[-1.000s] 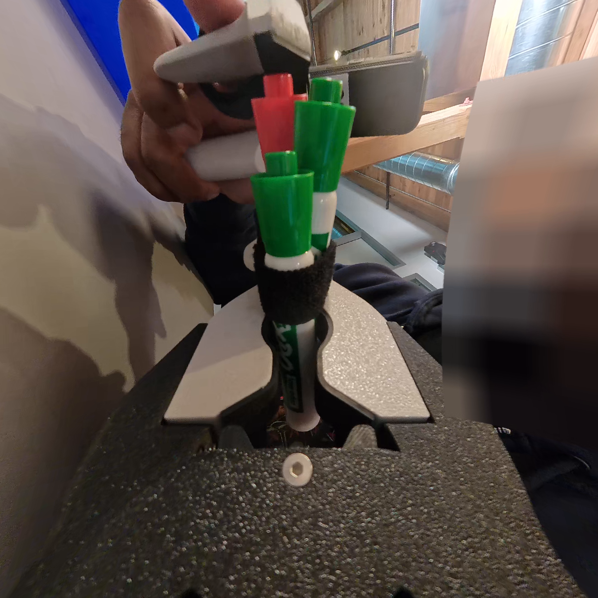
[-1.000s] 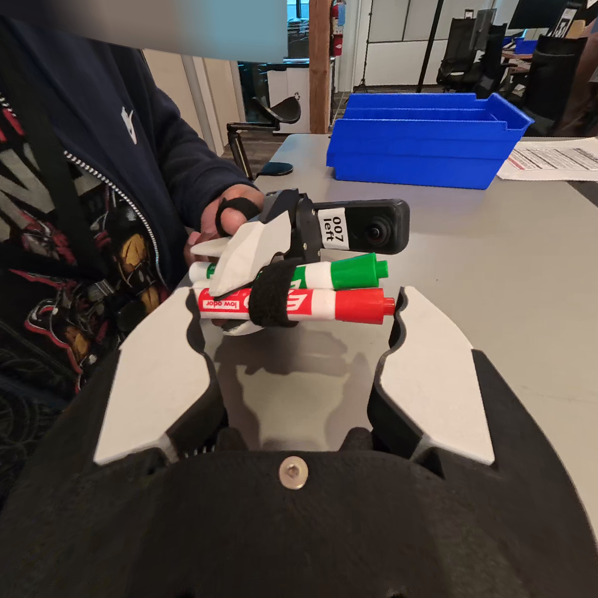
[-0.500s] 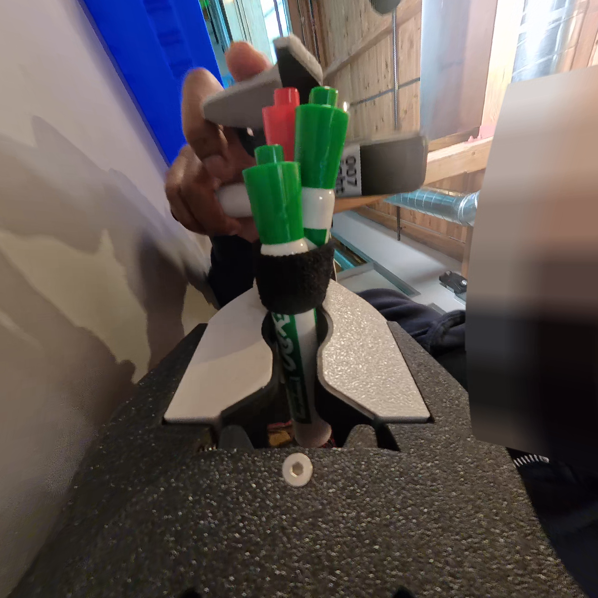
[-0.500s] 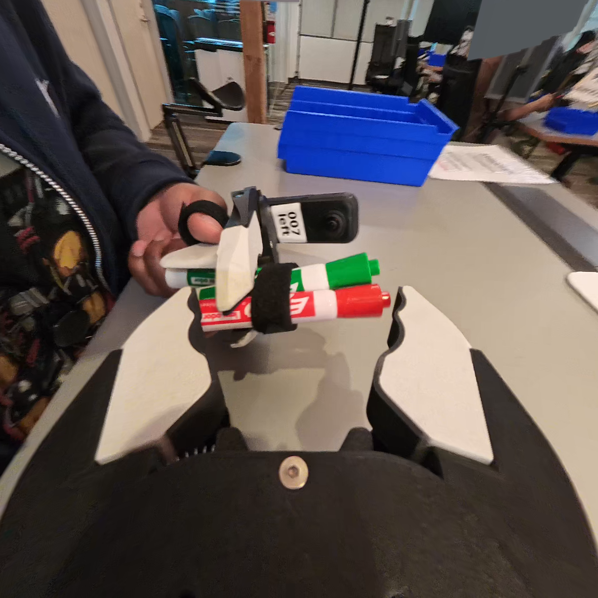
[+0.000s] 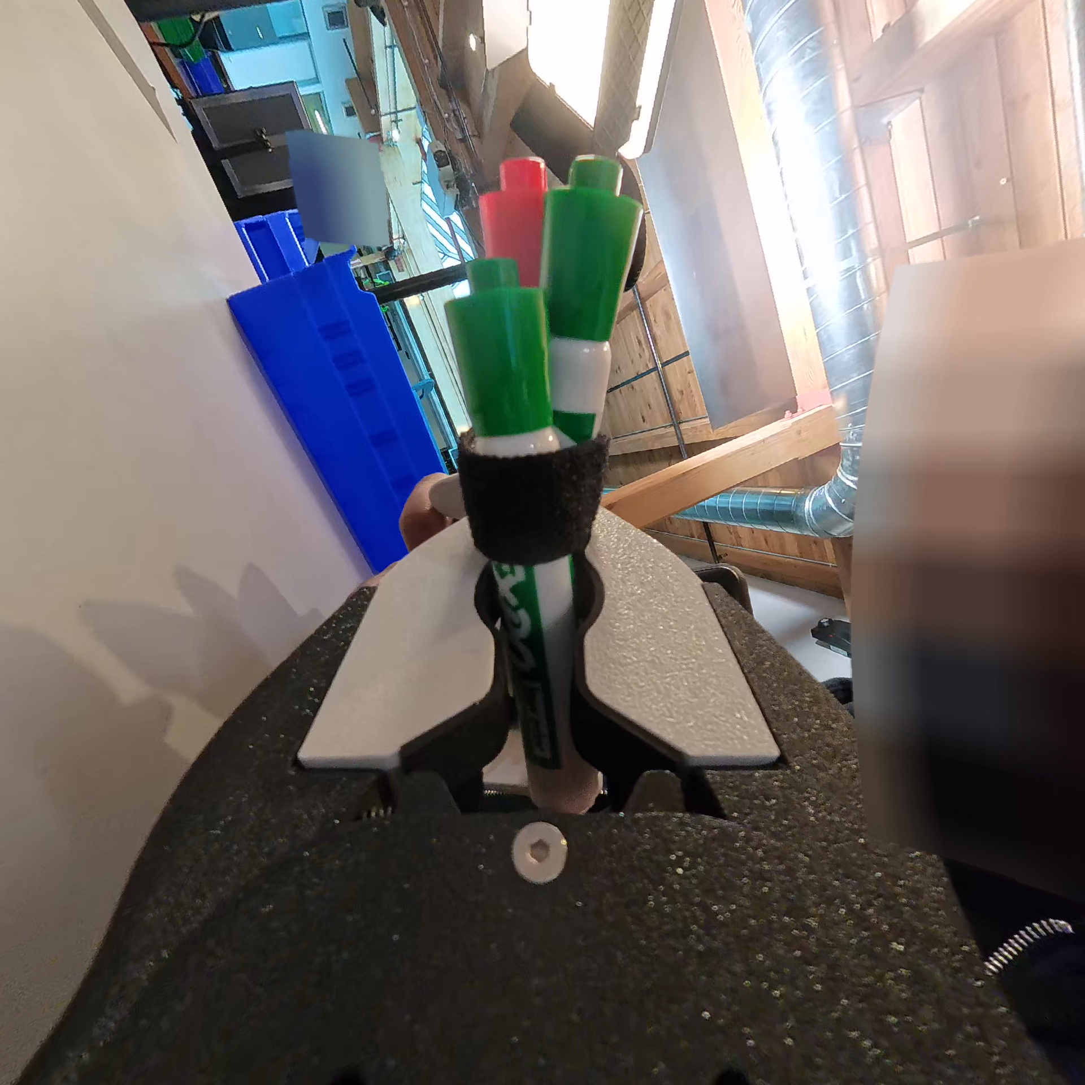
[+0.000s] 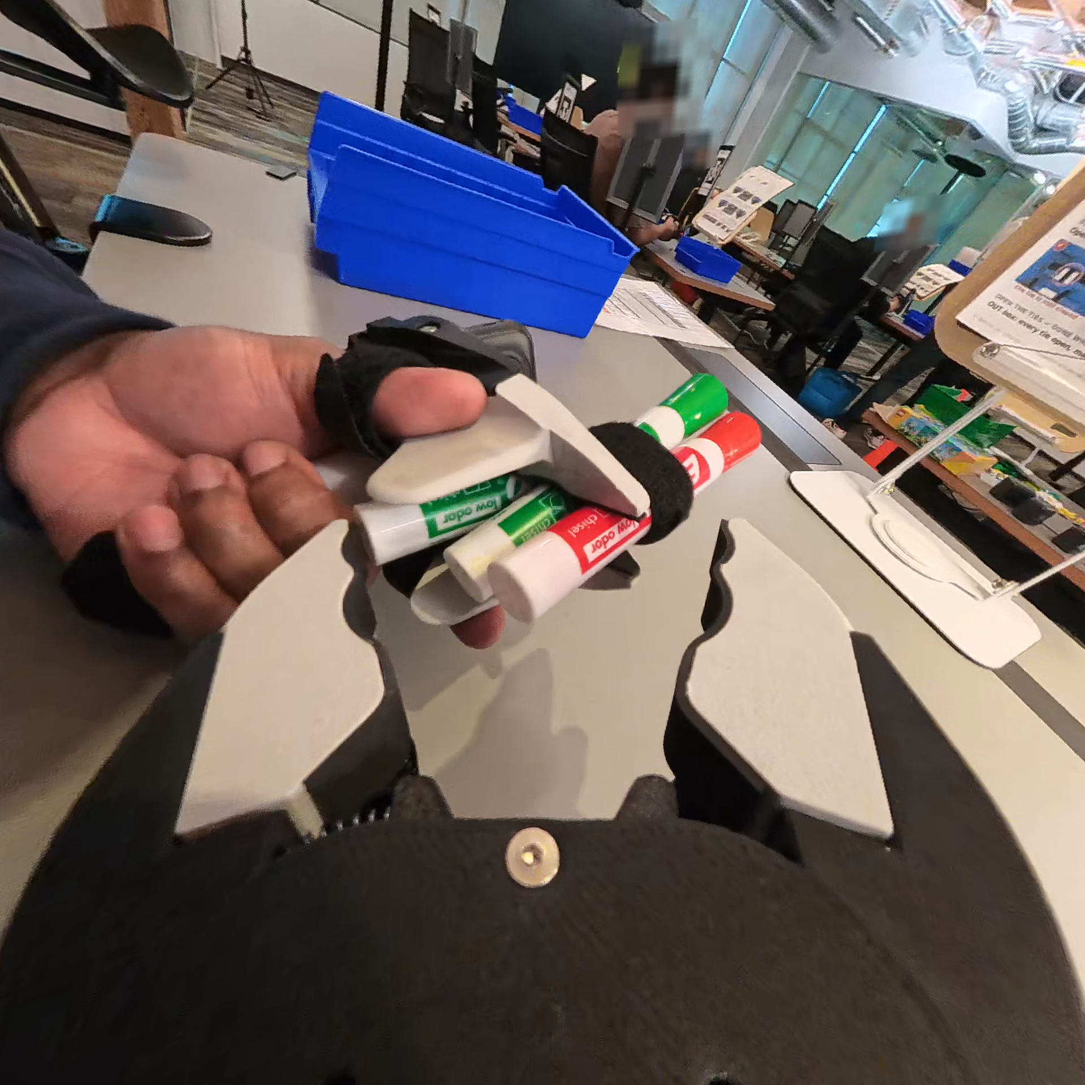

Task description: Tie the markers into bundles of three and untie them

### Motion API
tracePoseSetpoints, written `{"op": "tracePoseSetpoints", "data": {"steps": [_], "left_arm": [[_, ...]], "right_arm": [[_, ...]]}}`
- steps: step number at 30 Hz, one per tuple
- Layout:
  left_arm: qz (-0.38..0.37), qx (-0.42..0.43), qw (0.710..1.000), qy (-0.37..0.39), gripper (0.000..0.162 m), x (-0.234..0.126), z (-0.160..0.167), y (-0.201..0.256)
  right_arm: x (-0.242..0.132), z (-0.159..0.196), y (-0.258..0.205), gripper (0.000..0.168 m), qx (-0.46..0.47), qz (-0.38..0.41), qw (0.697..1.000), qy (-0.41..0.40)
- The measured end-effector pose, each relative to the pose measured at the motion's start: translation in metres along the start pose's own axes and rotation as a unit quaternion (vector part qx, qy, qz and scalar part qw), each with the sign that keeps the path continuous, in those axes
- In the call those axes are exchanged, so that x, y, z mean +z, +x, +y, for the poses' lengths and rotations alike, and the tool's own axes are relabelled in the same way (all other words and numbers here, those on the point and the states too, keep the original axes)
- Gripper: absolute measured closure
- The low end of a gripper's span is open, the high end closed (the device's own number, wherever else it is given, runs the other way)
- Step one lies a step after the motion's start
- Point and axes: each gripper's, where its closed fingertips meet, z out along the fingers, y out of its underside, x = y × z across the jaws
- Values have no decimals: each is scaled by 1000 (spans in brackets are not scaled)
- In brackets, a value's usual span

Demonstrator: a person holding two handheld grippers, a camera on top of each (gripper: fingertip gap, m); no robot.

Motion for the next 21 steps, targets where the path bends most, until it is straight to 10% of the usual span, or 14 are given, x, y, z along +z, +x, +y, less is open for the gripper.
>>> {"op": "tracePoseSetpoints", "data": {"steps": [21], "left_arm": [[-31,7,998,-55,142,-2,11,-5]], "right_arm": [[0,7,-7,70,-47,18,999,-7]]}}
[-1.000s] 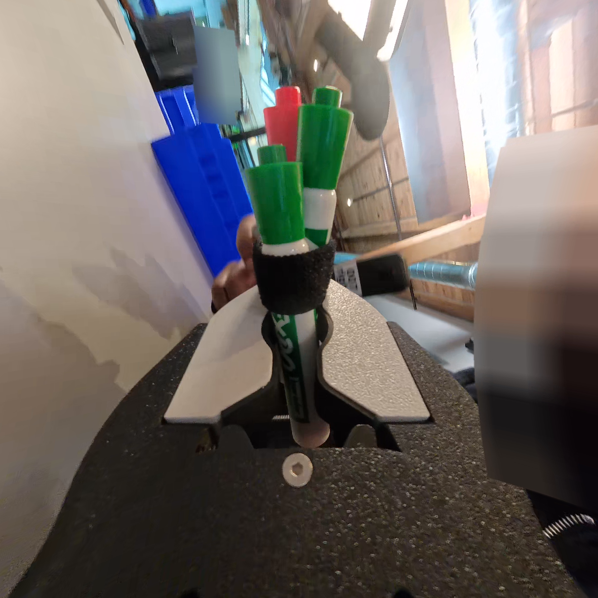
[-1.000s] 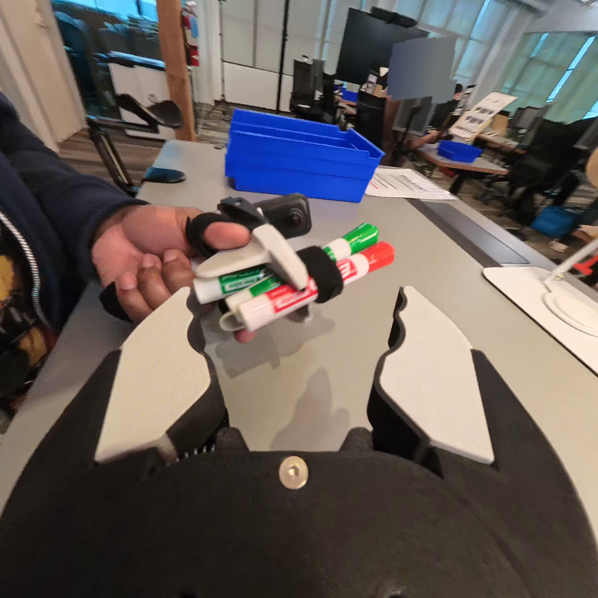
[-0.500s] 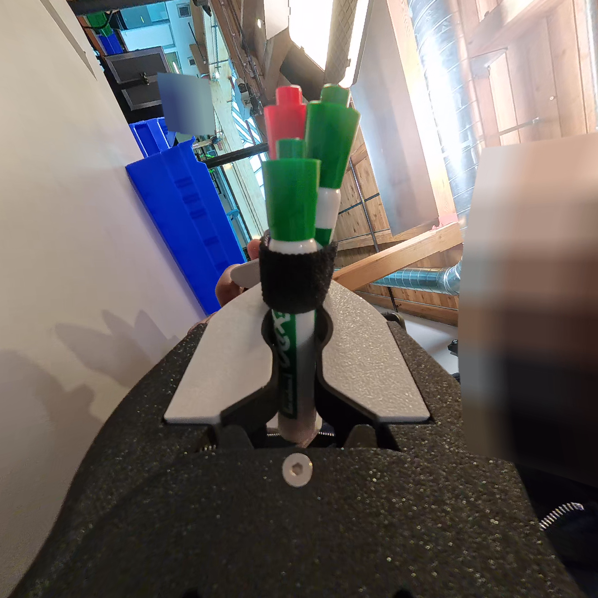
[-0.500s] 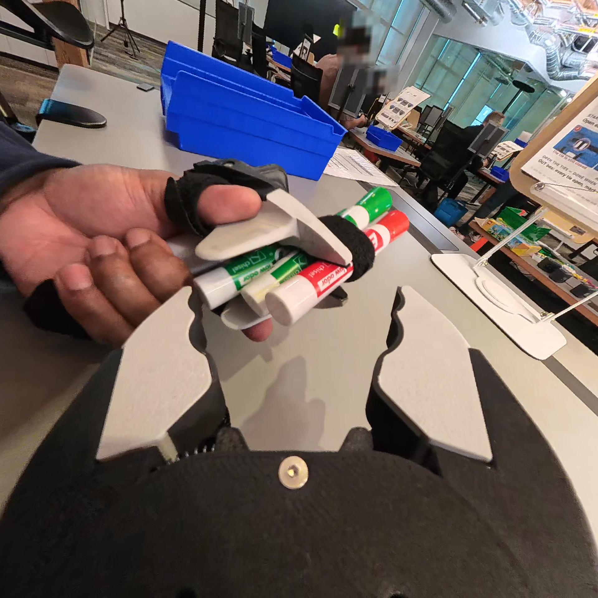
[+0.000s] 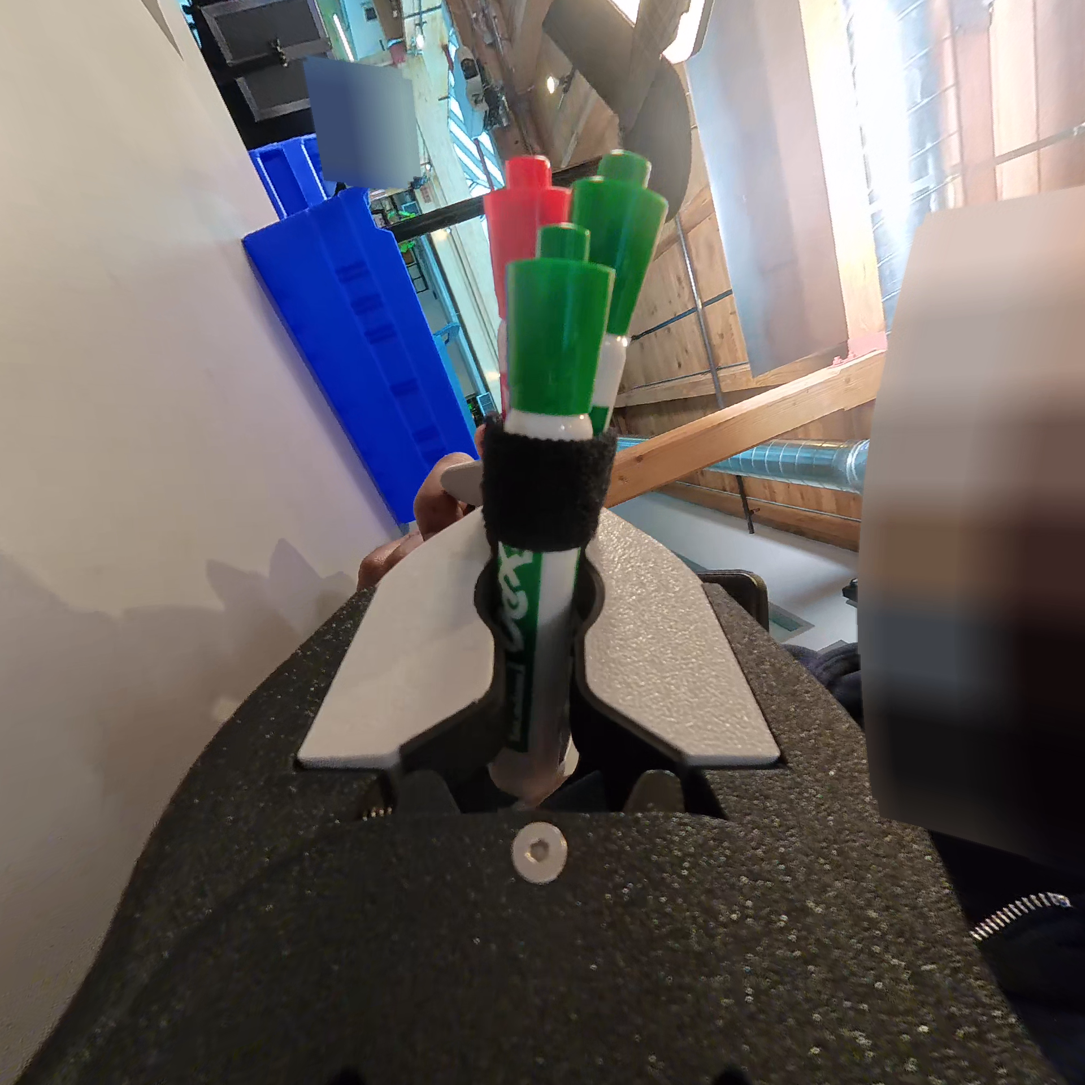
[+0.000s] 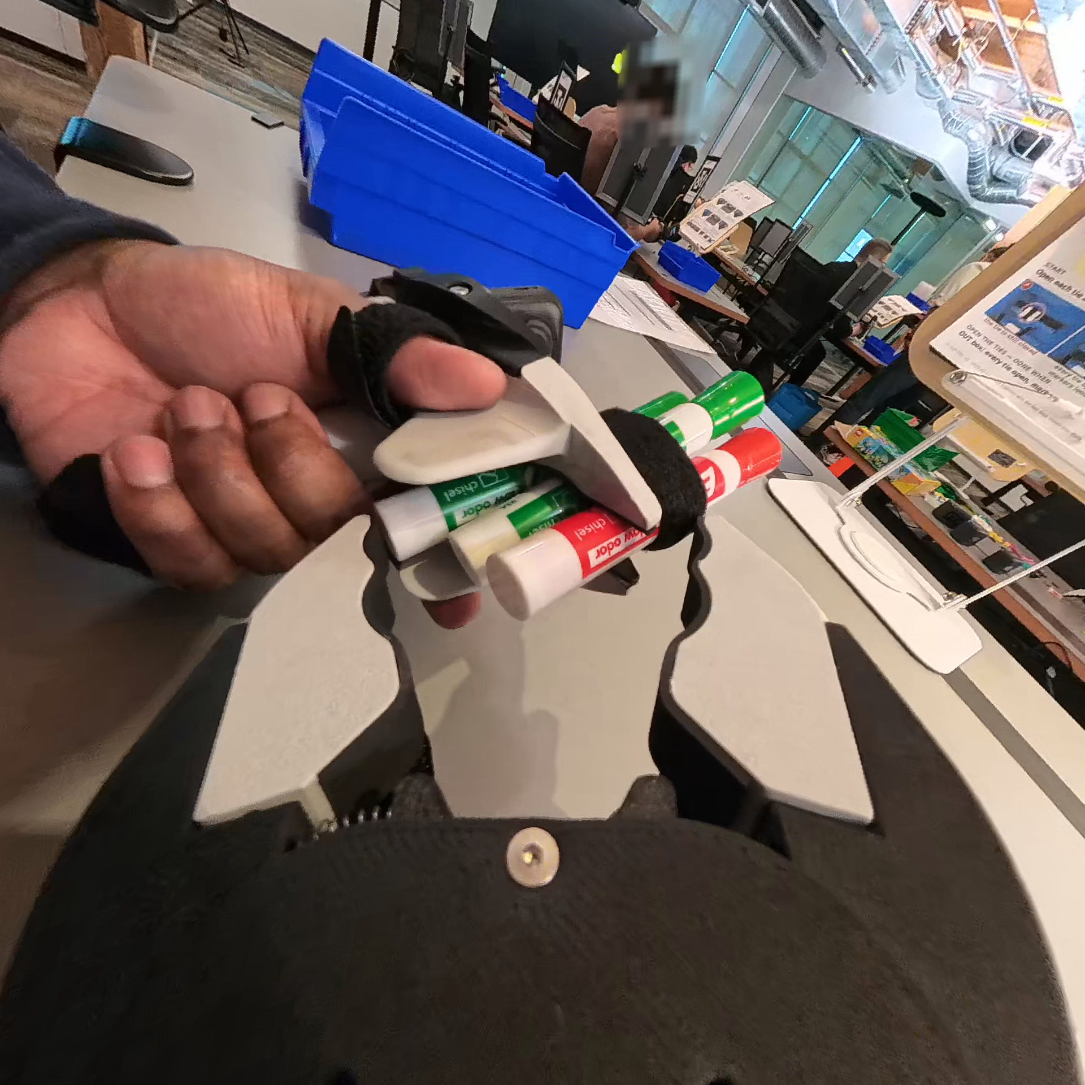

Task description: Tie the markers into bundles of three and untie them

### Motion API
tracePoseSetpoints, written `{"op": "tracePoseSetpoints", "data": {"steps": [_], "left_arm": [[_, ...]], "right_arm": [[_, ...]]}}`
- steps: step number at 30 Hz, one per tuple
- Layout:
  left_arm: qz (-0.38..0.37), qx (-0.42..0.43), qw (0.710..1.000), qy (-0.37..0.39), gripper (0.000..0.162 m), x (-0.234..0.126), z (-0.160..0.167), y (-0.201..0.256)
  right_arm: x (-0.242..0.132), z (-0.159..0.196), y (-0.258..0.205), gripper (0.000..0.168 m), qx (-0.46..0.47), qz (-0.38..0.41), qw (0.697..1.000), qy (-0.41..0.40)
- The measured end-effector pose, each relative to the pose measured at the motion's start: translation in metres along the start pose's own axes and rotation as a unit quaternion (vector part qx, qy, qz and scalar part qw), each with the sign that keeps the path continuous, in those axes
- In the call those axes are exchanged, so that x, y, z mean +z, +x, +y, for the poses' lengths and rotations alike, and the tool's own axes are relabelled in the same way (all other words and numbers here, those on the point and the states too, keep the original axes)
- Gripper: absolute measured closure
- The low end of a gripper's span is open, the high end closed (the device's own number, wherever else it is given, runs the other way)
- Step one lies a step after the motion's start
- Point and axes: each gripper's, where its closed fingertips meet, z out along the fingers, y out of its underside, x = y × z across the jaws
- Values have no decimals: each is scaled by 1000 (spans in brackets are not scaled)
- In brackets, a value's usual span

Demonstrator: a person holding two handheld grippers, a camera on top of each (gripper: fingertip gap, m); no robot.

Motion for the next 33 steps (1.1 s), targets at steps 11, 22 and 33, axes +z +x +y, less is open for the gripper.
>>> {"op": "tracePoseSetpoints", "data": {"steps": [11,22,33], "left_arm": [[-14,7,1000,-19,142,0,3,-2],[-21,15,999,-22,142,0,3,-2],[-119,169,975,-84,142,-11,-7,-12]], "right_arm": [[-1,2,2,83,-5,5,1000,0],[0,4,7,92,-15,32,999,-8],[-12,-7,23,85,127,-20,991,37]]}}
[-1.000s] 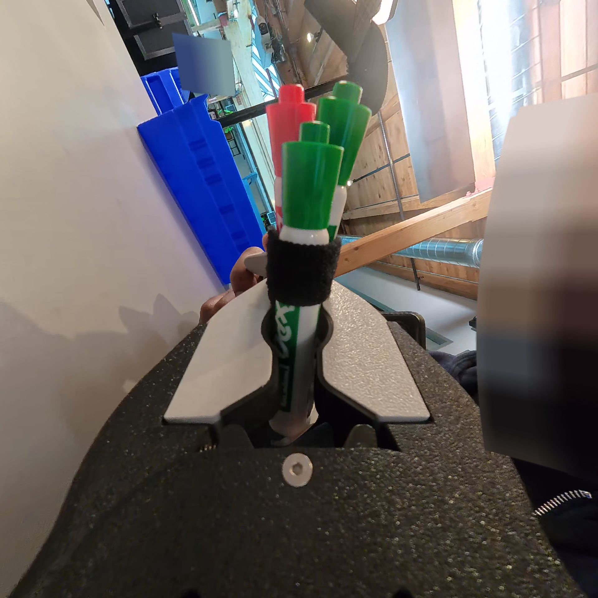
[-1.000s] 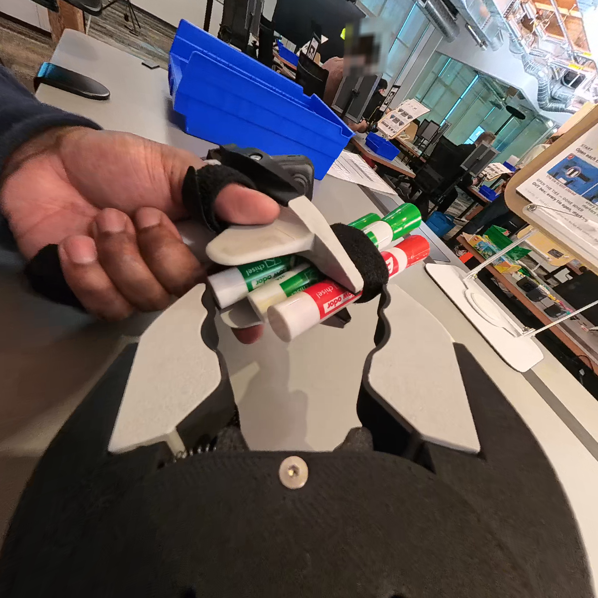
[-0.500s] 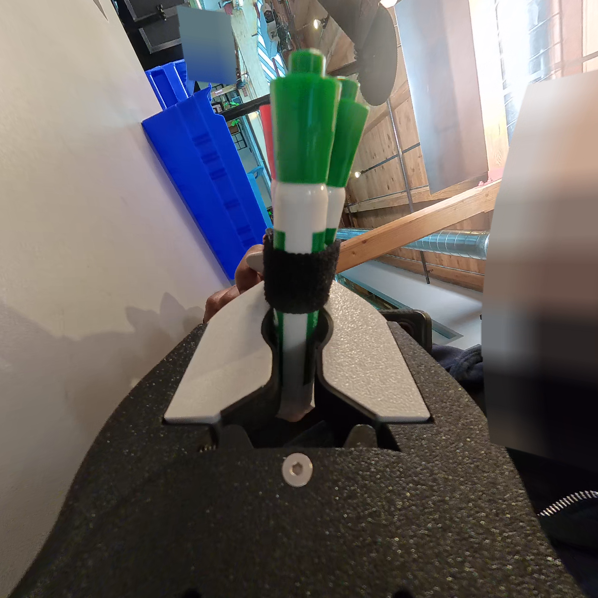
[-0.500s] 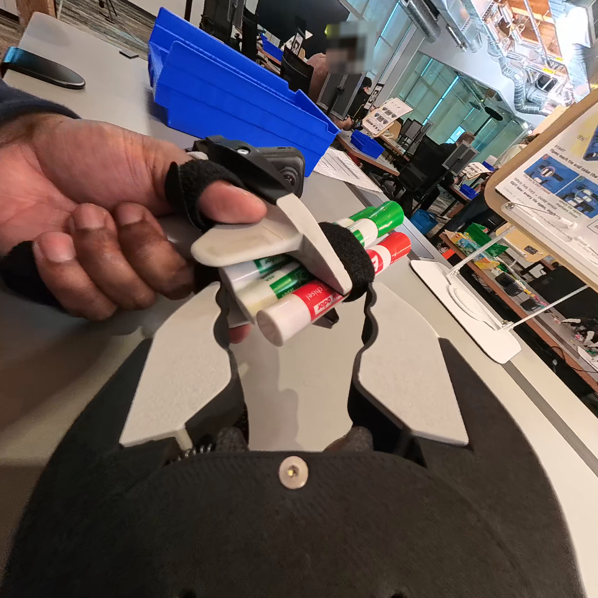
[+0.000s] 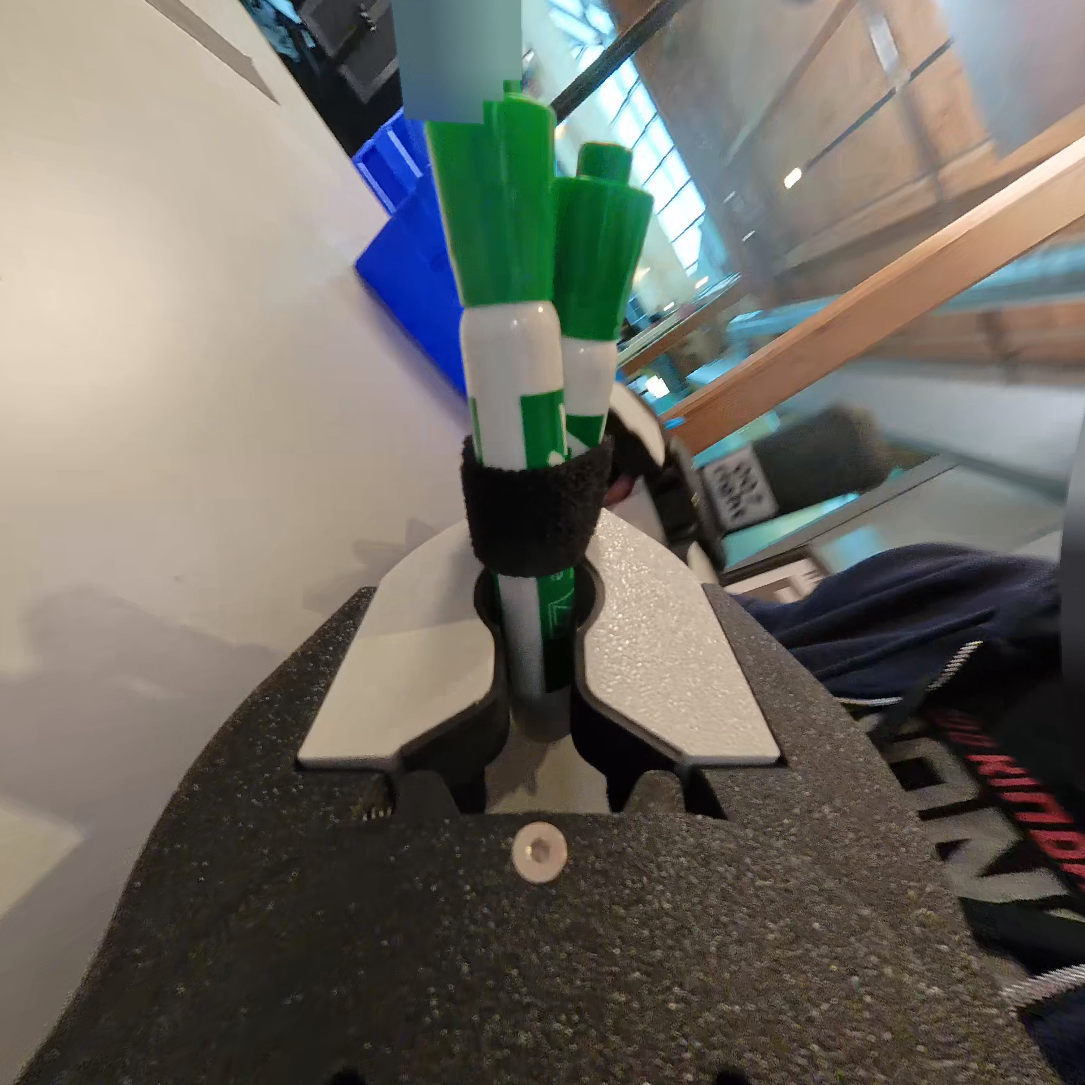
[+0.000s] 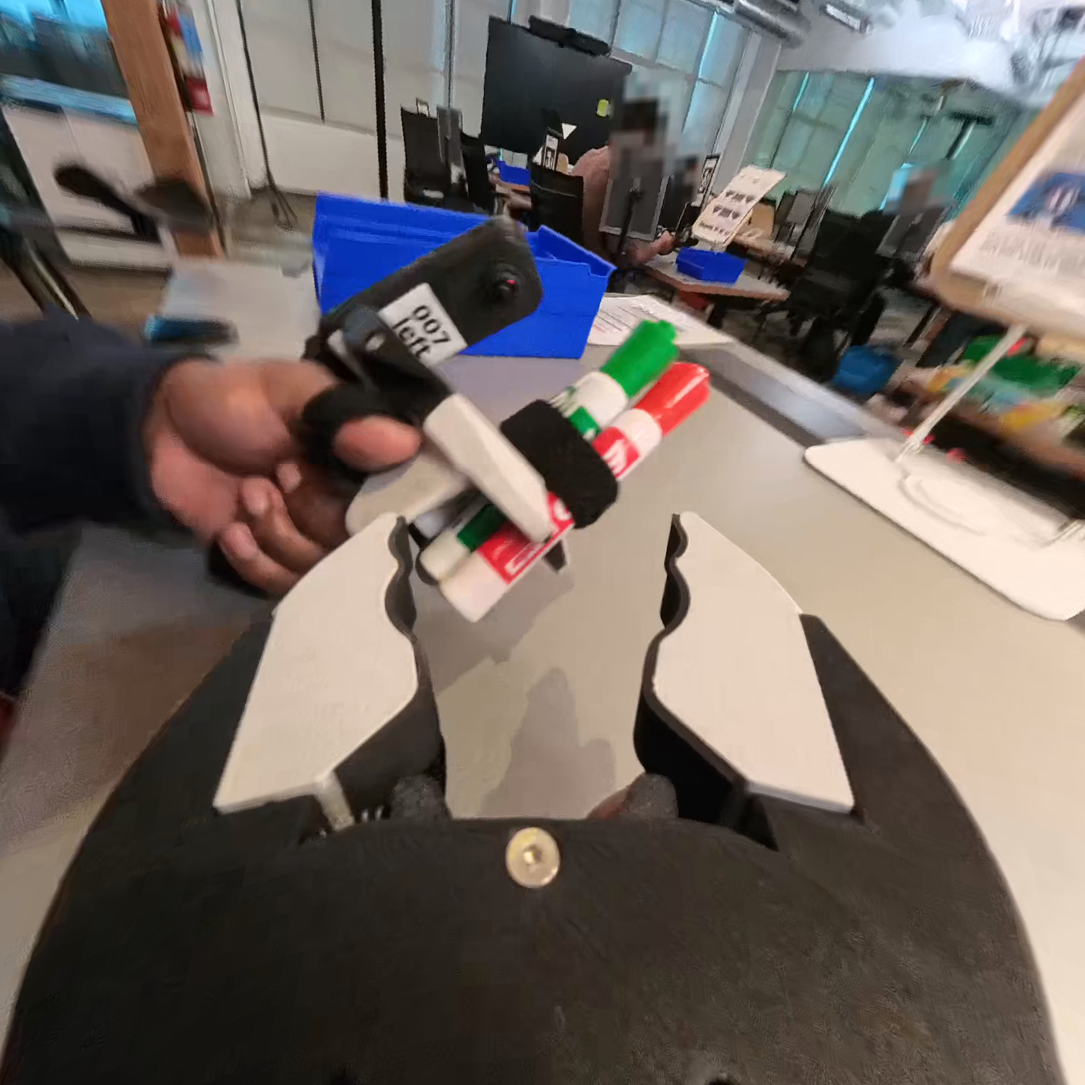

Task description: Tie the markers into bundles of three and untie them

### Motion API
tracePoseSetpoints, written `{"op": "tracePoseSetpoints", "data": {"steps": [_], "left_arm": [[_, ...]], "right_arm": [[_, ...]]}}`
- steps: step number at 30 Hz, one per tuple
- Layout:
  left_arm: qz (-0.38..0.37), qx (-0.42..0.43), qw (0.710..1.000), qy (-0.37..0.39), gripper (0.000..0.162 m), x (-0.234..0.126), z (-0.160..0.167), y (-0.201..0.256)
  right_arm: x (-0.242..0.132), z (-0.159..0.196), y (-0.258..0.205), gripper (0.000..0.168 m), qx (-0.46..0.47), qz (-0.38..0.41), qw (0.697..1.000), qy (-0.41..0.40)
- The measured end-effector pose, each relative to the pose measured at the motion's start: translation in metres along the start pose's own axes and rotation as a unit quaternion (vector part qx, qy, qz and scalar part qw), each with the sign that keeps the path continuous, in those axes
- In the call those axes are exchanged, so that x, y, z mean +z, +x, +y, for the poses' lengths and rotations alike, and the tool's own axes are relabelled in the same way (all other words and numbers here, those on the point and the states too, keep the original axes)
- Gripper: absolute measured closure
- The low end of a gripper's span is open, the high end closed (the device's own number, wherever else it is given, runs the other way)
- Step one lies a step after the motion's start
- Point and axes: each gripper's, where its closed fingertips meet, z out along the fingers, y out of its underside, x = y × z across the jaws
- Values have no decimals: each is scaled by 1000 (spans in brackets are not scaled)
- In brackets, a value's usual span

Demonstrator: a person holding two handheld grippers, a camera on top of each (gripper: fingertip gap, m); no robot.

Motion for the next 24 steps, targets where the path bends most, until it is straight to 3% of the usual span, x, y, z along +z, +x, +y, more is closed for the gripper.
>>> {"op": "tracePoseSetpoints", "data": {"steps": [6,10,16,18,24], "left_arm": [[-143,150,977,-57,142,3,11,-19],[-225,219,946,-82,142,4,18,-31],[-271,286,910,-126,142,-1,22,-38],[-260,284,913,-133,142,-1,23,-36],[-116,156,971,-138,142,5,28,-15]], "right_arm": [[11,-18,28,89,238,-26,971,6],[26,-8,20,89,243,-9,969,-46],[27,3,18,91,244,7,968,-55],[24,5,21,92,247,3,968,-49],[6,-1,30,96,266,-32,963,3]]}}
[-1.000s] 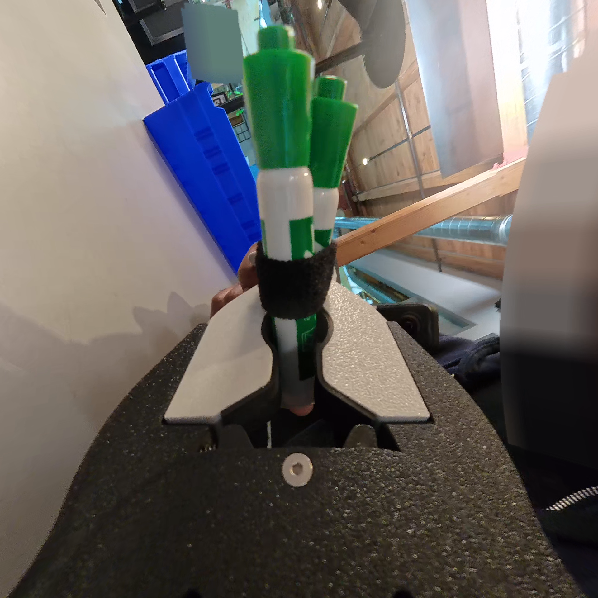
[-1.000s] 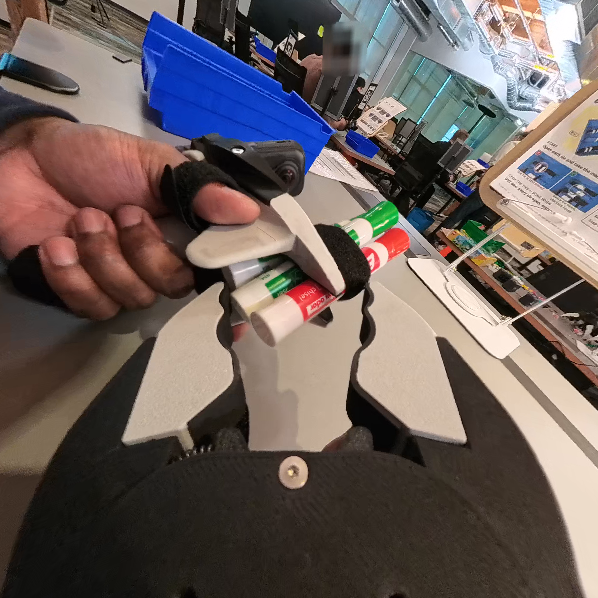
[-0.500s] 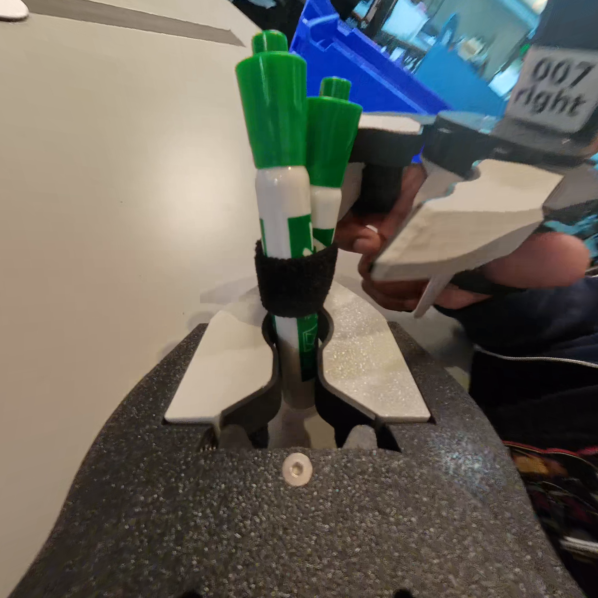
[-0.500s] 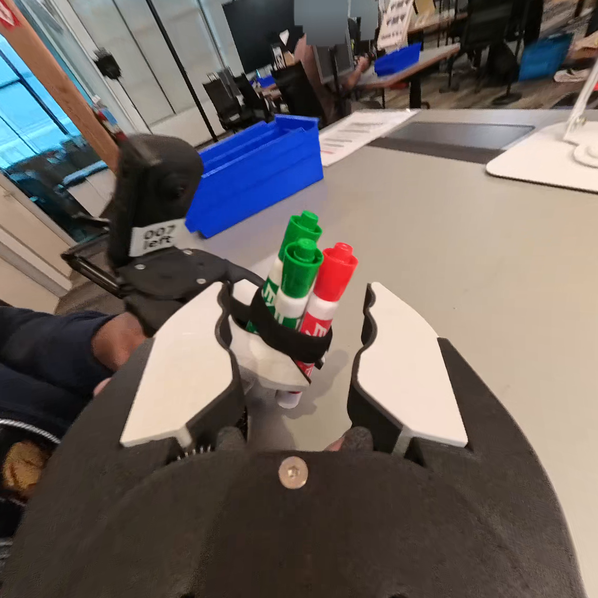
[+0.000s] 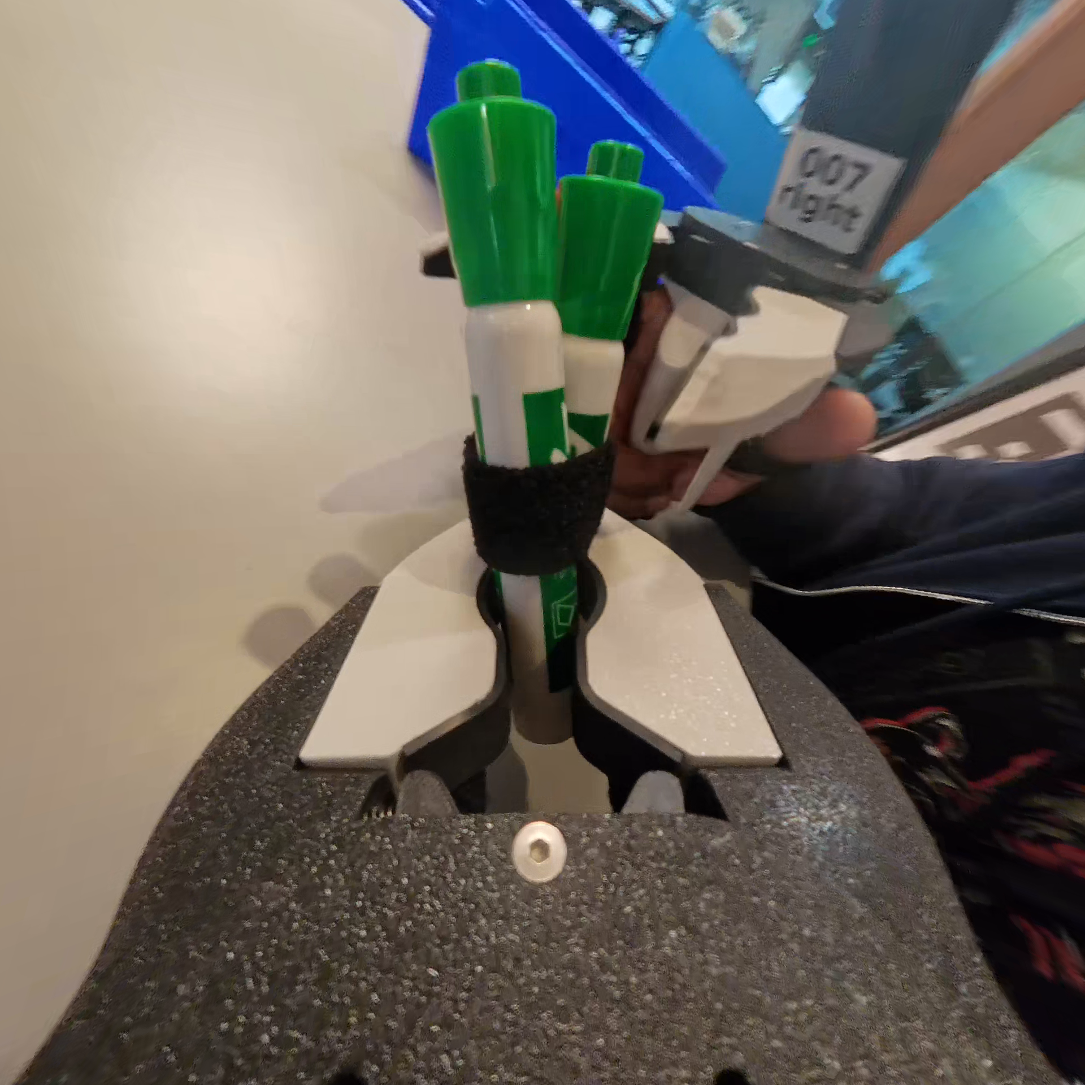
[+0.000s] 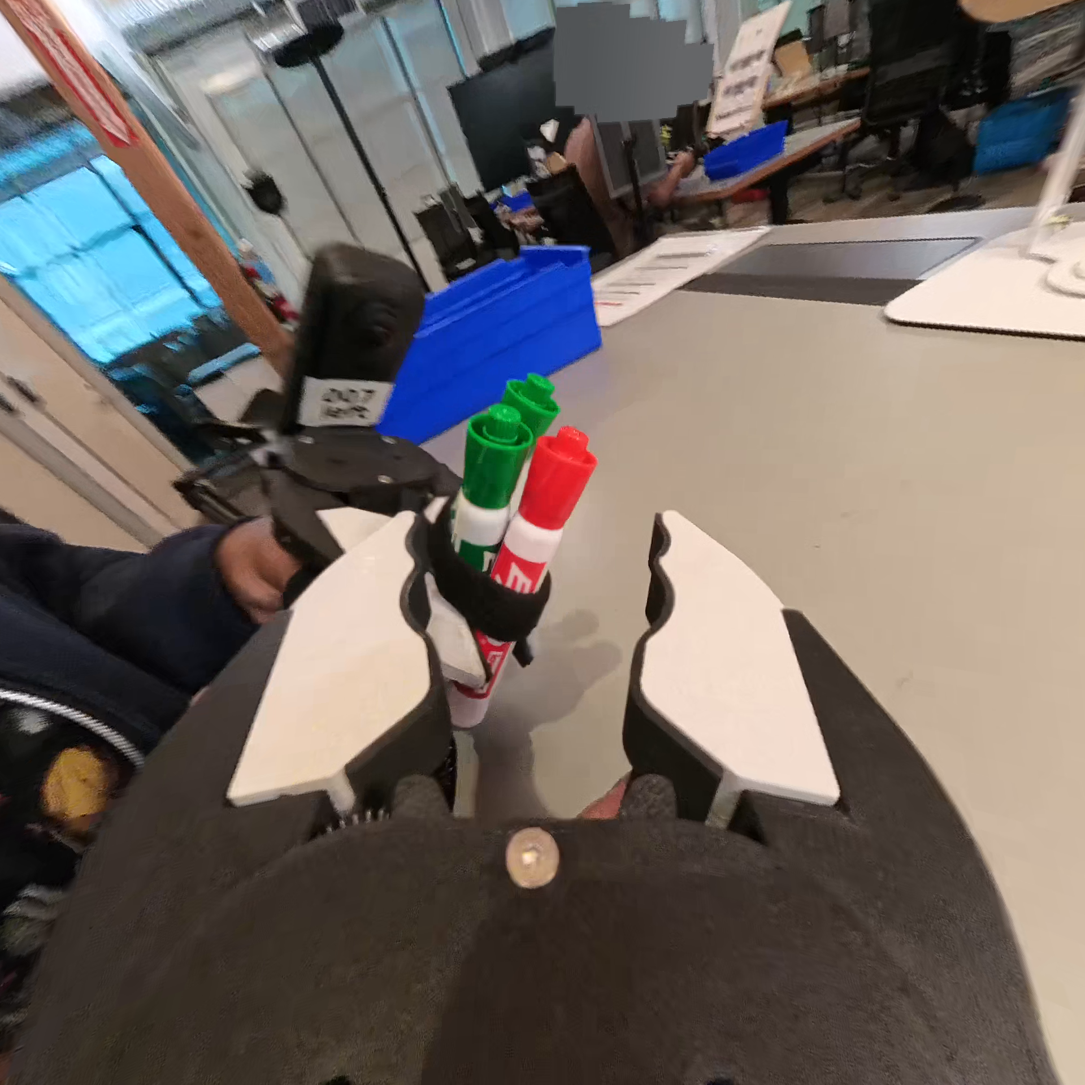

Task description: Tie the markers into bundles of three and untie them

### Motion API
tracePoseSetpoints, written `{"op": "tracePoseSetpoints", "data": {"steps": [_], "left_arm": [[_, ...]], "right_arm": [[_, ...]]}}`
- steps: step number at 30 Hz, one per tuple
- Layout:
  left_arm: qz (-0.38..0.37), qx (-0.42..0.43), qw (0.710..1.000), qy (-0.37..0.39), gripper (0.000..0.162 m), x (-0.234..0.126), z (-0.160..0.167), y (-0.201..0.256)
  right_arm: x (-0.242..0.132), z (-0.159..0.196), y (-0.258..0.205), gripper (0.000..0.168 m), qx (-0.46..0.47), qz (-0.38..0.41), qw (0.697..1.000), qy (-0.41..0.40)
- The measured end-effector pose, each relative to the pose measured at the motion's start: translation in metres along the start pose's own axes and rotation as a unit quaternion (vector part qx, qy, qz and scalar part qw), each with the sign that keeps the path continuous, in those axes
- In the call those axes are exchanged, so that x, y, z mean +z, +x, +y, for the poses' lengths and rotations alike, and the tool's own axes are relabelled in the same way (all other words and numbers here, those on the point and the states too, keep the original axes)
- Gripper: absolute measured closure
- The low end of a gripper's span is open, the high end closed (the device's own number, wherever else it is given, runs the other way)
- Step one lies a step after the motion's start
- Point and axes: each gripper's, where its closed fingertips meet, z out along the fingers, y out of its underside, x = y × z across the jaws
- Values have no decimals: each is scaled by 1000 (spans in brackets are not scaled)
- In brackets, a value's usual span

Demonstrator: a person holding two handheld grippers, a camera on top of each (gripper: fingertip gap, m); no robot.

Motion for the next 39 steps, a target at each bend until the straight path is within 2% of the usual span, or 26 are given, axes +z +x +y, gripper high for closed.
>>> {"op": "tracePoseSetpoints", "data": {"steps": [3,6,11,17,26,33,39], "left_arm": [[99,-64,993,-4,142,-1,-1,17],[153,-95,983,-23,142,-1,1,28],[152,-83,983,-53,142,5,9,32],[144,-81,985,-50,142,8,7,28],[127,-80,988,-41,142,10,7,18],[178,-92,979,-24,132,-1,6,24],[175,-86,981,1,138,-5,0,23]], "right_arm": [[-7,-7,-7,102,63,-81,995,0],[-6,-3,-11,103,106,-134,985,-32],[0,1,-17,133,138,-170,975,-40],[-2,0,-10,150,201,-179,963,-7],[0,1,-3,152,247,-167,954,3],[-1,-4,3,152,304,-170,937,20],[-2,-12,3,151,320,-177,930,39]]}}
